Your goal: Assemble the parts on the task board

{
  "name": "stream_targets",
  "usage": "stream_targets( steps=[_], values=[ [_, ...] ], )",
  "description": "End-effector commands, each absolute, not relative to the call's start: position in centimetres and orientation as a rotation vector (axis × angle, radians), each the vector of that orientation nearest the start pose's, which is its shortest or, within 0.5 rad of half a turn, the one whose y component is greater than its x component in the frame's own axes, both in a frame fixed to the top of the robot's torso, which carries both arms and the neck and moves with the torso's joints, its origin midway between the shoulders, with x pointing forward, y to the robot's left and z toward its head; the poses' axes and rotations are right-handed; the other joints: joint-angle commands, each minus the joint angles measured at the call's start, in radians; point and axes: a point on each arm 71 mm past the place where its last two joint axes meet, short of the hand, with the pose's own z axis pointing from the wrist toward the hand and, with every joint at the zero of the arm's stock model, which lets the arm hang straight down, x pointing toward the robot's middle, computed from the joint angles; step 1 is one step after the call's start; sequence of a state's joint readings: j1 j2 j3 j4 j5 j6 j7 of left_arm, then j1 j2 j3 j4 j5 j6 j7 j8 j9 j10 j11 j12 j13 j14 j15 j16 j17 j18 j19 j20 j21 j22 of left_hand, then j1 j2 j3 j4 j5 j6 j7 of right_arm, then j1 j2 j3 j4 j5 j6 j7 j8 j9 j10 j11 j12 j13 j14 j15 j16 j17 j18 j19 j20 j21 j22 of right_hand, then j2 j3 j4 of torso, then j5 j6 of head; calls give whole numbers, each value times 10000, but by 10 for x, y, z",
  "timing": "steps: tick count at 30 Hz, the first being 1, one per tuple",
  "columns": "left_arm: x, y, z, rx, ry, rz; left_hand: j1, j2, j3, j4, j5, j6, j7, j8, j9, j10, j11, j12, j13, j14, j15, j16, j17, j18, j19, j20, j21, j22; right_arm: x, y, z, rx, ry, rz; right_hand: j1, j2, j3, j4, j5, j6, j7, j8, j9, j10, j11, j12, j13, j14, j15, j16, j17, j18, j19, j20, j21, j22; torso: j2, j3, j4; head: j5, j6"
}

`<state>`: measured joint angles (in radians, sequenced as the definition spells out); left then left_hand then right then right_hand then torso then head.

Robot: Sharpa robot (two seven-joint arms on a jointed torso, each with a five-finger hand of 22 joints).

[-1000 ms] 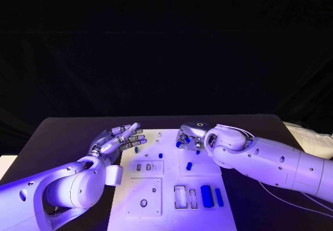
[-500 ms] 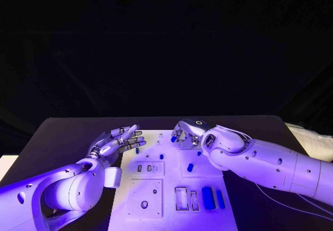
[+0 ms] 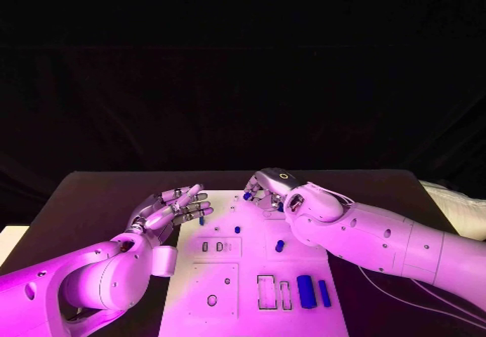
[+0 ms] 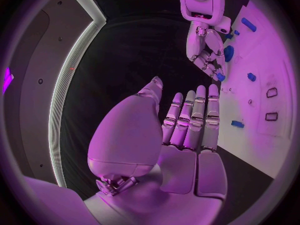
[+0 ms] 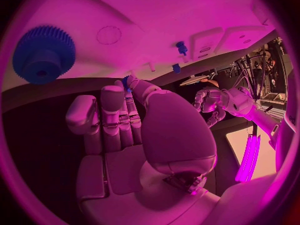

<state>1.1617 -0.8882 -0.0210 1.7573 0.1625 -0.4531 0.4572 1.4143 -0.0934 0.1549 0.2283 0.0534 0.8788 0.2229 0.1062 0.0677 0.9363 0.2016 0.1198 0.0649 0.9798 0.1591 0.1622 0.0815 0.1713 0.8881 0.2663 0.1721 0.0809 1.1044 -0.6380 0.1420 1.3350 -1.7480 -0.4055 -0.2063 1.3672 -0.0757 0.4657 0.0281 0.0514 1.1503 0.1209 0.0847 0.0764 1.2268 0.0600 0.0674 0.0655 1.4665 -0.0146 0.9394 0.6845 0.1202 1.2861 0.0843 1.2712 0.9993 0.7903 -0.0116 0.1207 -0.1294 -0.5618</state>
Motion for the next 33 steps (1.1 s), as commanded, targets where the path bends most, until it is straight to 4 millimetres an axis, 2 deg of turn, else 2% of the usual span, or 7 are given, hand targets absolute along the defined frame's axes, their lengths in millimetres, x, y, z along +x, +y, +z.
stream_targets(
  steps=[1, 5, 10, 27, 33],
  values=[
    [441, 173, -170, -12958, 13620, -16606, 48, 73, -4, -49, -45, 55, 287, -25, -14, 35, 3, 19, -12, 49, 17, -67, -11, 104, 53, 19, -55, -13, 526, -155, -170, -1617, 14129, 4925, -46, -58, 46, 40, 3, 78, 15, 2, 160, 71, 27, -47, -14, 107, -68, 82, 19, -106, 22, -1, 56, 12, 52, -11, 75, -46, -3],
    [441, 173, -170, -12954, 13626, -16622, 48, 73, -4, -49, -45, 55, 287, -25, -14, 35, 3, 19, -12, 49, 17, -67, -11, 104, 53, 19, -55, -13, 530, -151, -171, -1558, 14186, 4873, -70, -73, 52, 62, 7, 70, 22, -11, 161, 61, 35, -51, -16, 100, -62, 93, 18, -107, 18, 1, 65, 20, 75, -32, 139, -88, -10],
    [441, 172, -170, -12954, 13638, -16636, 48, 73, -4, -49, -45, 55, 287, -25, -14, 35, 3, 19, -12, 49, 17, -67, -11, 104, 53, 19, -55, -13, 532, -146, -172, -1545, 14247, 4876, -105, -96, 58, 93, 10, 65, 28, -25, 163, 54, 42, -52, -16, 92, -56, 120, 34, -108, 10, 6, 76, 28, 98, -52, 176, -124, -27],
    [442, 172, -171, -12974, 13674, -16626, 66, 89, 7, -81, -46, 52, 285, -28, -15, 31, 3, 19, -12, 49, 19, -74, -15, 103, 59, 19, -68, -22, 533, -138, -172, -1684, 14488, 4986, -220, -171, 44, 193, 9, 65, 34, -59, 173, 50, 51, -48, -14, 61, -43, 153, 20, -106, -15, 20, 99, 42, 137, -49, 215, -194, -82],
    [443, 173, -171, -12980, 13669, -16608, 66, 89, 7, -81, -46, 52, 285, -28, -15, 31, 3, 19, -12, 49, 19, -74, -15, 103, 59, 19, -68, -22, 532, -136, -170, -1614, 14367, 5013, -226, -178, 42, 198, 10, 66, 33, -60, 175, 51, 50, -47, -13, 55, -43, 137, -7, -105, -21, 21, 97, 36, 154, -35, 218, -193, -62]
  ],
)
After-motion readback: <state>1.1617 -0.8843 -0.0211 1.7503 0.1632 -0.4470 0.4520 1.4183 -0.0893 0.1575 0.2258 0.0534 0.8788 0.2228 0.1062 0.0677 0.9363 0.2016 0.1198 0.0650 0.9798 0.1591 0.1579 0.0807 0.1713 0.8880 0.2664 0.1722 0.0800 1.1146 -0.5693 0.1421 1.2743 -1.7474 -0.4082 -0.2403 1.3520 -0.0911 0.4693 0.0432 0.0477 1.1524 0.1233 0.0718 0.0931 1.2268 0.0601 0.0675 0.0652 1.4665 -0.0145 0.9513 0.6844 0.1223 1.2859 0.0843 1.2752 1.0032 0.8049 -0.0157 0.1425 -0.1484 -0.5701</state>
